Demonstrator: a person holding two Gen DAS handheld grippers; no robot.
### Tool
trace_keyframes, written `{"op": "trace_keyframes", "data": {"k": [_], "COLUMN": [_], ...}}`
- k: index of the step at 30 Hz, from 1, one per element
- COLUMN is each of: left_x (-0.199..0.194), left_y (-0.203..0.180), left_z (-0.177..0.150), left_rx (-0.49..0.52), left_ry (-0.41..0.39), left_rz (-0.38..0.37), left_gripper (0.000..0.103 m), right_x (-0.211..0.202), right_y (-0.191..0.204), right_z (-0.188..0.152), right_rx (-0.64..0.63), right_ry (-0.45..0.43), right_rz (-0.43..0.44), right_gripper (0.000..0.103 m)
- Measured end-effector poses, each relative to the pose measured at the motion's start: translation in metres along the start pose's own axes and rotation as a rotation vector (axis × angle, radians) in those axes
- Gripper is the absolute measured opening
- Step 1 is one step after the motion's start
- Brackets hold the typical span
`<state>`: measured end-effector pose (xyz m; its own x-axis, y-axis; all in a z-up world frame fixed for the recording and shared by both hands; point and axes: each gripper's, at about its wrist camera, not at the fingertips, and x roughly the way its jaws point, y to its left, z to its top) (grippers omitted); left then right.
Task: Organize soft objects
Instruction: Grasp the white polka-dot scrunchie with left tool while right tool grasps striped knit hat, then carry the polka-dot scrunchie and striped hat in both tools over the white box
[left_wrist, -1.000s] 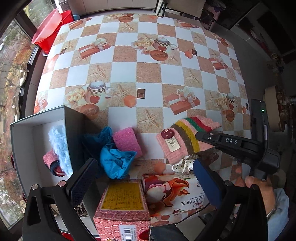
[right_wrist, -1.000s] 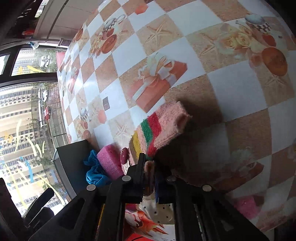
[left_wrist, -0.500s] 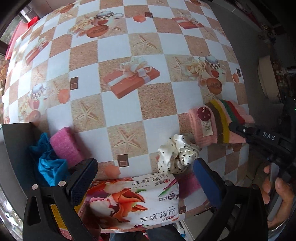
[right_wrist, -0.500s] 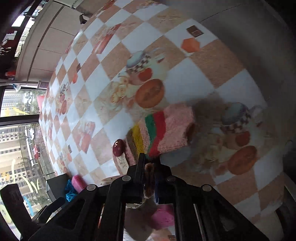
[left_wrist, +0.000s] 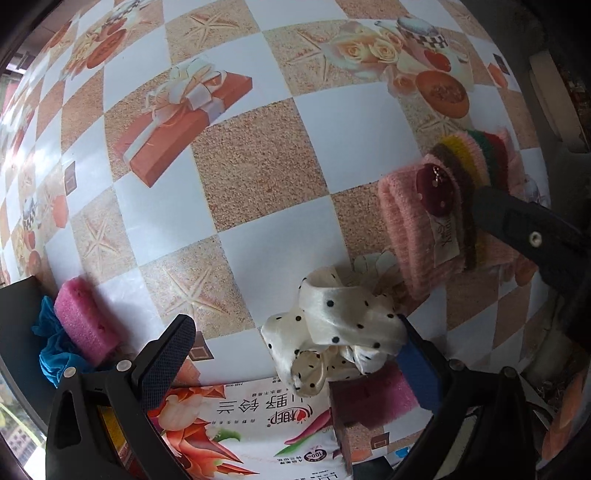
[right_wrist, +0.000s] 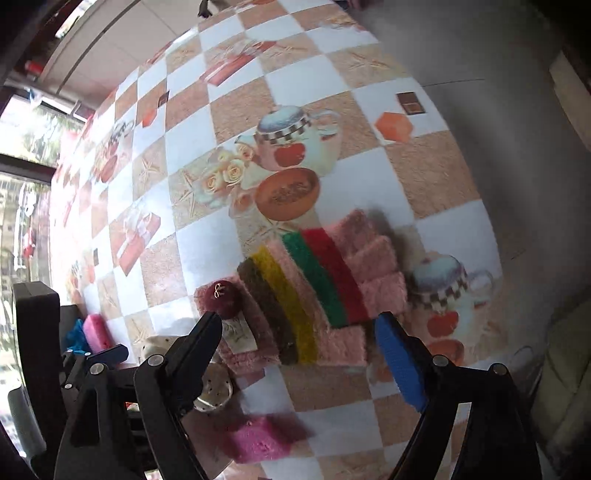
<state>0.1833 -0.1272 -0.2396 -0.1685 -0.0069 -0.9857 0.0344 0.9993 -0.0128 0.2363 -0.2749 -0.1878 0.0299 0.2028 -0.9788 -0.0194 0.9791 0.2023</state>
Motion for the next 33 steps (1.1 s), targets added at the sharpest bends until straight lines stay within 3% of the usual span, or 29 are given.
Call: {"op": "trace_keyframes", "data": {"k": [6, 10, 12, 13, 14, 15, 17, 20, 23, 25, 27, 33], "left_x": [0.011, 0.019, 0.023, 0.024, 0.026, 0.027, 0.030, 0.034, 0.023, 0.015, 0.008, -0.026], "left_y": [-0.010, -0.015, -0.019, -0.020, -0.021, -0.021, -0.023, -0.023, -0.021, -0.019, -0.012, 0.011], "left_z": [0.004, 0.008, 0.011, 0.010, 0.010, 0.009, 0.008, 0.007, 0.008, 0.009, 0.010, -0.006], "left_rx": [0.022, 0.036, 0.036, 0.037, 0.038, 0.041, 0.047, 0.052, 0.046, 0.053, 0.031, -0.006], "left_ry": [0.017, 0.046, 0.049, 0.049, 0.052, 0.057, 0.062, 0.049, -0.004, -0.033, -0.051, -0.171], "left_rz": [0.040, 0.045, 0.051, 0.047, 0.042, 0.039, 0.028, 0.011, 0.008, -0.029, -0.062, -0.063], "left_gripper": [0.103, 0.103, 0.103, 0.103, 0.103, 0.103, 0.102, 0.093, 0.070, 0.025, 0.025, 0.024], "right_x": [0.038, 0.046, 0.045, 0.043, 0.041, 0.038, 0.035, 0.027, 0.011, 0.000, -0.009, -0.035], "right_y": [0.026, 0.045, 0.046, 0.047, 0.047, 0.049, 0.048, 0.040, 0.023, 0.009, 0.000, 0.001], "right_z": [0.003, 0.004, 0.004, 0.004, 0.004, 0.004, 0.005, 0.006, 0.008, 0.008, 0.007, 0.000], "right_rx": [-0.119, -0.210, -0.212, -0.218, -0.225, -0.228, -0.209, -0.166, -0.109, -0.066, -0.031, -0.034], "right_ry": [0.077, 0.082, 0.080, 0.078, 0.076, 0.076, 0.088, 0.074, 0.043, 0.025, 0.014, -0.027], "right_rz": [-0.047, -0.128, -0.134, -0.126, -0.113, -0.088, -0.054, 0.005, 0.046, 0.068, 0.090, 0.113], "right_gripper": [0.086, 0.086, 0.077, 0.064, 0.042, 0.032, 0.030, 0.028, 0.028, 0.028, 0.028, 0.028]}}
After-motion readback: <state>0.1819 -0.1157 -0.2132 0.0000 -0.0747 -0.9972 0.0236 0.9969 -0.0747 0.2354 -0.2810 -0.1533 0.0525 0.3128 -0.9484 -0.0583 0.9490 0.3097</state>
